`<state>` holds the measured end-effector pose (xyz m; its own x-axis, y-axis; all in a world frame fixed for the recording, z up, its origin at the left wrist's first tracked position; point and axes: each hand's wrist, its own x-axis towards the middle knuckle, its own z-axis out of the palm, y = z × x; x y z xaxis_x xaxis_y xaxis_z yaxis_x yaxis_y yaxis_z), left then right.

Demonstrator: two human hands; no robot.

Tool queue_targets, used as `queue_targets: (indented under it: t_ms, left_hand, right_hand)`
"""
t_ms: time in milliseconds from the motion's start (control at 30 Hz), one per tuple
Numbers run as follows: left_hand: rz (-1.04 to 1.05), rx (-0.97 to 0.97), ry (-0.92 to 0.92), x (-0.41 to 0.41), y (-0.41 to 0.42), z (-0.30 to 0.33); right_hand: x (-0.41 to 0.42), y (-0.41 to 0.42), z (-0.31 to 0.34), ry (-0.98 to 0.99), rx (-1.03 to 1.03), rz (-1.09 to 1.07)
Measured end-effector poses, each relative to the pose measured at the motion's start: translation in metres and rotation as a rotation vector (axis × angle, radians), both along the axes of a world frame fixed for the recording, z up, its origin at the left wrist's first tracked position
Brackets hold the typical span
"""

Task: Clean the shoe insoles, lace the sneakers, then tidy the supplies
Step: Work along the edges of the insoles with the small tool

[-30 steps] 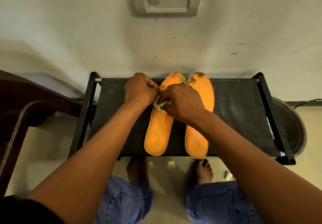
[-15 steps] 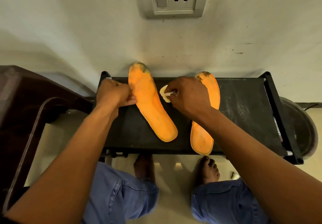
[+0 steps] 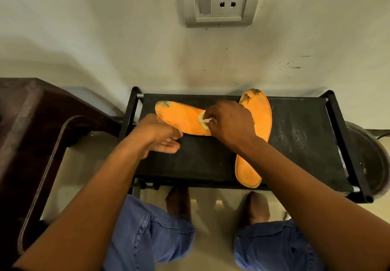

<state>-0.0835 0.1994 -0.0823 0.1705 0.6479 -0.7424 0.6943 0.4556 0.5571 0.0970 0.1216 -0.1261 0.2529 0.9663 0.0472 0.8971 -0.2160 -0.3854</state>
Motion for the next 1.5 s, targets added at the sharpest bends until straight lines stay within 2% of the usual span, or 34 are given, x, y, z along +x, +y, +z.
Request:
queue_targets:
  t_ms: [67, 100, 167, 233, 300, 533, 700, 833, 1133, 1233, 1400, 1500]
  left_hand:
    - [-0.295, 0.306, 0.232, -0.003, 0.005, -0.003]
    - [-0.387, 0.460, 0.286, -0.004, 0.011, -0.005]
    - [-0.529, 0.669, 0.295, -0.005, 0.021, -0.006]
    - [-0.761, 0.766, 0.329, 0.000, 0.032, -0.012]
    - [-0.894, 0.742, 0.370, 0.007, 0.038, -0.018]
    - [-0.952, 0.764, 0.341, 0.013, 0.042, -0.025]
    - [-0.993, 0.756, 0.401, 0.018, 0.039, -0.019]
    - [-0.996, 0.721, 0.412, 0.020, 0.036, -0.016]
    - [-0.919, 0.763, 0.443, 0.011, 0.020, -0.014]
    - [-0.890, 0.749, 0.461, 0.010, 0.016, -0.012]
    - [-0.927, 0.673, 0.520, 0.013, 0.010, -0.003]
    - [-0.968, 0.647, 0.568, 0.014, 0.007, 0.001]
  right_hand:
    - [-0.002, -0.001, -0.003, -0.006, -0.021, 0.008]
    - [-0.003, 0.000, -0.004, -0.013, -0.025, 0.010]
    - [-0.005, 0.001, -0.003, -0.027, -0.024, 0.016]
    - [-0.007, 0.002, -0.004, -0.021, -0.014, 0.024]
    - [-0.012, 0.003, -0.006, -0.011, -0.007, 0.040]
    - [-0.034, 0.003, -0.012, -0.020, -0.016, 0.066]
    - [-0.013, -0.001, -0.007, -0.119, -0.013, -0.117]
    - [0.001, 0.002, -0.008, -0.071, -0.021, -0.241]
    - [-0.056, 0.008, -0.014, -0.043, 0.007, 0.106]
    - [-0.044, 0.005, -0.008, -0.110, -0.014, 0.011]
    - [0.010, 0.000, -0.003, -0.112, -0.025, -0.253]
    - [0.022, -0.001, -0.004, -0.083, -0.024, -0.284]
